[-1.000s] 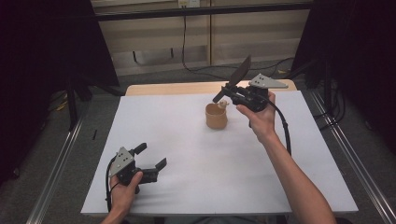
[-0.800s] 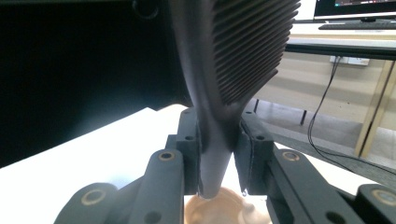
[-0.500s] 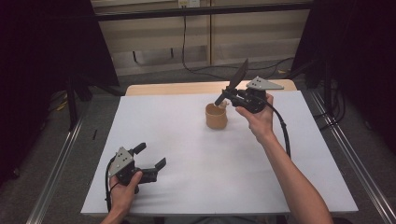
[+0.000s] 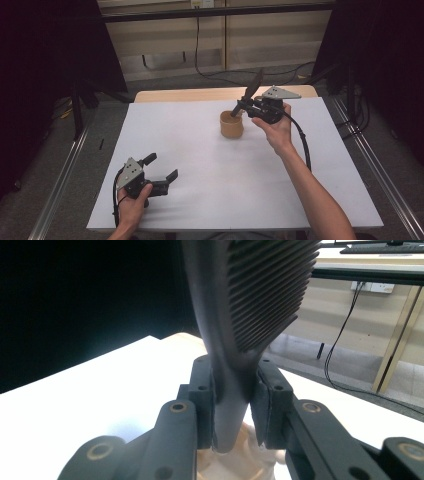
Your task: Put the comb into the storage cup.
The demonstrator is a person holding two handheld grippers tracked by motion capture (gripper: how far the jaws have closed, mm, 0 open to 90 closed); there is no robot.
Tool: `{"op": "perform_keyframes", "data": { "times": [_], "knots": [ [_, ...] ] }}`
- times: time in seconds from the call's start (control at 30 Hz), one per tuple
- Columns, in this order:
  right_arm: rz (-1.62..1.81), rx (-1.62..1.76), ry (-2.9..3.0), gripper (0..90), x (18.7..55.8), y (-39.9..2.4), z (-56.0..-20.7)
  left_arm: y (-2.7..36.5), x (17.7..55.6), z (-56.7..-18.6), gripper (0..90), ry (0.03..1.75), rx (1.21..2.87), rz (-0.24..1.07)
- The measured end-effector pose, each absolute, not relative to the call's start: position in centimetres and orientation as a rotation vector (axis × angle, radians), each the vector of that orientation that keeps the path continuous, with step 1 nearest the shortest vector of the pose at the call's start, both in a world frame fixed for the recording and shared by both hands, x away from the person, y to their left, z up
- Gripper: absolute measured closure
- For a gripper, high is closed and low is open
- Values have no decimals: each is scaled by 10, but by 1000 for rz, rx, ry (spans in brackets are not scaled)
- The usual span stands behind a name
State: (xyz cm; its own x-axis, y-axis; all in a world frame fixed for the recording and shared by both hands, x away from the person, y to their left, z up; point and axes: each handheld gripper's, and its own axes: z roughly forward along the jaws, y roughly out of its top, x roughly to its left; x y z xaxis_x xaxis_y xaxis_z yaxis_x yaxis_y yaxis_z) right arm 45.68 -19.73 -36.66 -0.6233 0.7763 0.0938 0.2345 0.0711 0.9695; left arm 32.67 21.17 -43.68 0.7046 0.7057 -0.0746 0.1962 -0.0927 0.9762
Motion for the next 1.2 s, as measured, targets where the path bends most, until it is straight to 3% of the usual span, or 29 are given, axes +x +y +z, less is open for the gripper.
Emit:
{"op": "perform_keyframes", "data": {
  "times": [1.2],
  "knots": [
    [1533, 1016, 1960, 729, 455, -190, -400, 212, 327, -436, 25, 739, 1636, 501]
  ]
}}
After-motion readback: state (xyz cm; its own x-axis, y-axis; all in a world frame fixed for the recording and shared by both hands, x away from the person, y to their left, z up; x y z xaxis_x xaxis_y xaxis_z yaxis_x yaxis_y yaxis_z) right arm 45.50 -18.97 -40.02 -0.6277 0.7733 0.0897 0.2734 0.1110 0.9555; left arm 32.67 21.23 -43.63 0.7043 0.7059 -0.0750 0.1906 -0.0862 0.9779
